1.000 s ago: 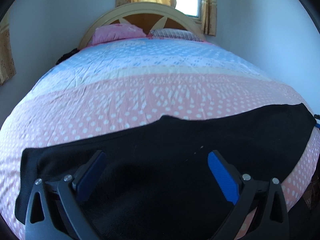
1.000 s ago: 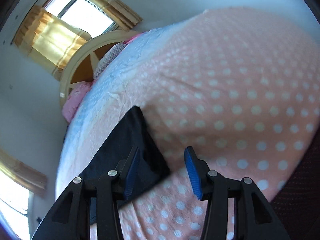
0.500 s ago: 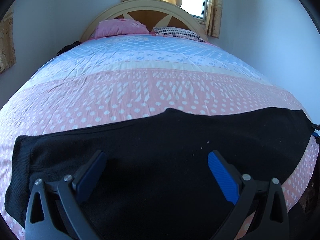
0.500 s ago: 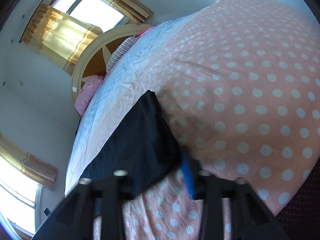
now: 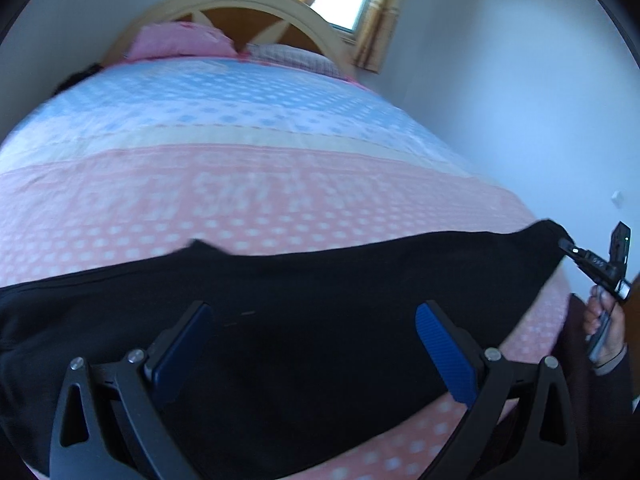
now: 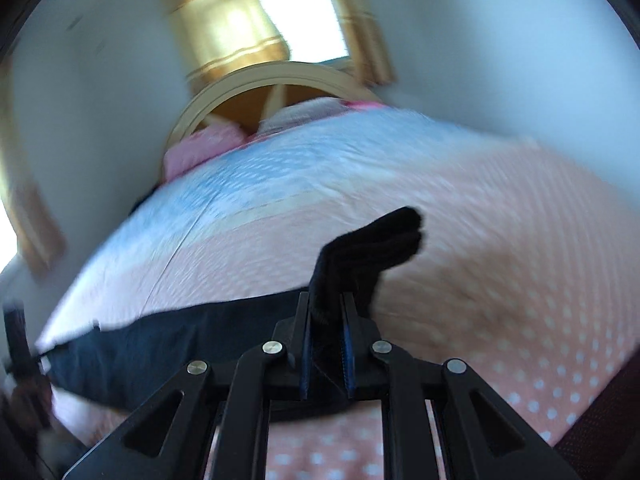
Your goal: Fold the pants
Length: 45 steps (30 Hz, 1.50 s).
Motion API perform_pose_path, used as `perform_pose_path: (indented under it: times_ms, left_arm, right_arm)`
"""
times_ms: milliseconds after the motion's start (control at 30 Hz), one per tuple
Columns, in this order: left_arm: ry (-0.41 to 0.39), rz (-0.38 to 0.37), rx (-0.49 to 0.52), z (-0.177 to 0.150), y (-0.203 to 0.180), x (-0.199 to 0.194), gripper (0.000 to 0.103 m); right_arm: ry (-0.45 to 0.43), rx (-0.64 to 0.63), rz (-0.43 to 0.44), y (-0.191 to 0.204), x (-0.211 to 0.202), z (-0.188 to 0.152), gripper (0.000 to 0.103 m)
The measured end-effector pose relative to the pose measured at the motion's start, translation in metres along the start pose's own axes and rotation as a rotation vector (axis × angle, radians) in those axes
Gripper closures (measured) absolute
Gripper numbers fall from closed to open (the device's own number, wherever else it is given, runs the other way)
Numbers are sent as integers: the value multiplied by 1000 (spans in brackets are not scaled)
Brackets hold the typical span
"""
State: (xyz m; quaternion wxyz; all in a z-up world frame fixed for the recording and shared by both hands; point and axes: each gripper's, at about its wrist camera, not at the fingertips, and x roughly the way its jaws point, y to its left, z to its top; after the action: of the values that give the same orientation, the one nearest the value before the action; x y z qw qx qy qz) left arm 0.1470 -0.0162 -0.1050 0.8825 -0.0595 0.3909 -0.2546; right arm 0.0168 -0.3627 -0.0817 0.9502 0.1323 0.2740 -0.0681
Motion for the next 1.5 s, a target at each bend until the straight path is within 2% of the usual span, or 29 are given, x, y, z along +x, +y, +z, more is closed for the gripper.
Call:
perform_pose_path:
  times_ms: [133,233,300,333,400,433,467,533,600,667,733,800,833,967,1033,1067,1100,1133,1167,1233,1267,1500]
  left_arm:
    - [22,-68,28,7,-27,12,0]
    - [33,-125,50,12,-46,20,0]
    - [44,-169,57,15,-60,29,0]
    - [50,-187,61,16,-65,32,0]
    - [69,-224,73,18,-80,43,0]
    - [77,-242,75,18,-85,47,0]
    - [93,-273,78,18,-93,55,0]
    - [119,-304,81,18,-109,67,1]
    - [145,-337,94,18,-127,79,4]
    - [174,-355,111,20,-145,91,8]
    - [199,-376,122,22,-161,103,15]
    - [230,-386,137,23,-180,117,22]
    - [240,-386,138,23,-185,122,23]
    - [257,-369,141,26,-201,135,23]
    - [262,-365,136,29,-208,139,28]
    - [266,-349,139,30,-211,141,38]
    - [270,-334,150,30,-214,142,54]
    - [276,-324,164,30,-218,147,63]
    - [284,-311,177,28,-220,147,82]
    - [279,-289,184,27,-223,145,86]
    - [275,-298,181,27,-223,142,92]
    - [185,-357,142,43,-204,88,92]
  right_arm:
    - [22,-189,19,66,9,-6,90]
    - [74,-312,47,107,28,-21,90]
    - [121,-373,64,125,42,-35,90]
    - [182,-410,74,133,54,-45,89]
    - [267,-462,84,139,70,-57,84]
    - [238,-497,71,142,66,-61,76]
    - [223,-505,95,141,60,-59,67]
    - [204,-451,200,128,45,-49,63]
    - [106,-340,267,101,26,-31,58]
    - [29,-219,260,76,16,-19,38]
    - [-41,-61,249,45,10,-12,35]
    - [-50,110,254,17,14,-11,35]
    - [-50,138,255,12,15,-11,34]
    - [-69,148,231,6,12,-17,34]
    - [-79,130,228,9,12,-15,34]
    - [-84,120,227,12,12,-15,34]
    - [-84,110,227,16,13,-15,34]
    - [-82,104,227,15,16,-14,34]
    - [-83,95,226,17,17,-14,34]
    - [-92,87,219,17,17,-13,34]
    - [-98,87,214,16,17,-14,34]
    - [-153,147,191,3,8,-14,34]
